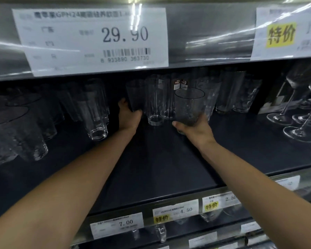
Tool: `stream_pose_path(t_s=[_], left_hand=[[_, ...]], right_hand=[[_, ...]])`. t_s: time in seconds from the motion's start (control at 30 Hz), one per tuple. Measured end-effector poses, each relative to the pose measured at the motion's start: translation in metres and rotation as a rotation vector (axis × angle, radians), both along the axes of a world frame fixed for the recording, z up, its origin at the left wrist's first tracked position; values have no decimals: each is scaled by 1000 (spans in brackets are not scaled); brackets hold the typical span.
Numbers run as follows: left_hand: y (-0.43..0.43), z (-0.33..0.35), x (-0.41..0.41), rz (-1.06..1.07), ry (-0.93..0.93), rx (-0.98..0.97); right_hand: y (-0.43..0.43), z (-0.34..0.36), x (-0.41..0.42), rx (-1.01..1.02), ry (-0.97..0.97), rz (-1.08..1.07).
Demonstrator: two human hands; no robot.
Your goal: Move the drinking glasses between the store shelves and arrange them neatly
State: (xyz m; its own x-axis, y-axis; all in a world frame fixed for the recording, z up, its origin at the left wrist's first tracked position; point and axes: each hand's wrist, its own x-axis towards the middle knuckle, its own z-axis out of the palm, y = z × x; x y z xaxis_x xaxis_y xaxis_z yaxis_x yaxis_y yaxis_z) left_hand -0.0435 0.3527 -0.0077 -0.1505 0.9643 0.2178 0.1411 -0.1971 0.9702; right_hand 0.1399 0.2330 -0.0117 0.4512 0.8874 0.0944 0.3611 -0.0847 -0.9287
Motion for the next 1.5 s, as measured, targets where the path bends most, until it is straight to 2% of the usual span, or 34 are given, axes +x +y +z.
stream_pose_path(t_s=[0.1,0.33,0.5,0.67,0.83,0.97,1.07,1.23,1.37,1.5], left_hand=[[13,-2,0,-31,48,-9],[20,-9,-4,-9,133,-13],[-9,-3,-7,74,346,8],[-32,-7,-17,83,170,-31],[-70,-6,-27,-23,215,-44],[-101,-7,-36,-146,246,-25],[-131,4,-41,-276,154,-51],[-174,21,-47,-436,108,-143],[-208,37,-66,-444,-95,-168],[-246,48,-109,-416,-226,-161]], right_hand=[[0,-3,-4,-14,-108,-41],[-2,-3,-4,-2,-110,-60],[-6,1,-4,5,-87,-67],[-12,4,-5,48,-65,-43],[-23,12,-1,-11,-44,57],[-46,24,-1,-26,61,189],[-69,29,-2,-7,114,300],[-107,43,-1,-127,251,503],[-130,57,-13,-127,510,476],[-155,72,-61,-91,734,482]])
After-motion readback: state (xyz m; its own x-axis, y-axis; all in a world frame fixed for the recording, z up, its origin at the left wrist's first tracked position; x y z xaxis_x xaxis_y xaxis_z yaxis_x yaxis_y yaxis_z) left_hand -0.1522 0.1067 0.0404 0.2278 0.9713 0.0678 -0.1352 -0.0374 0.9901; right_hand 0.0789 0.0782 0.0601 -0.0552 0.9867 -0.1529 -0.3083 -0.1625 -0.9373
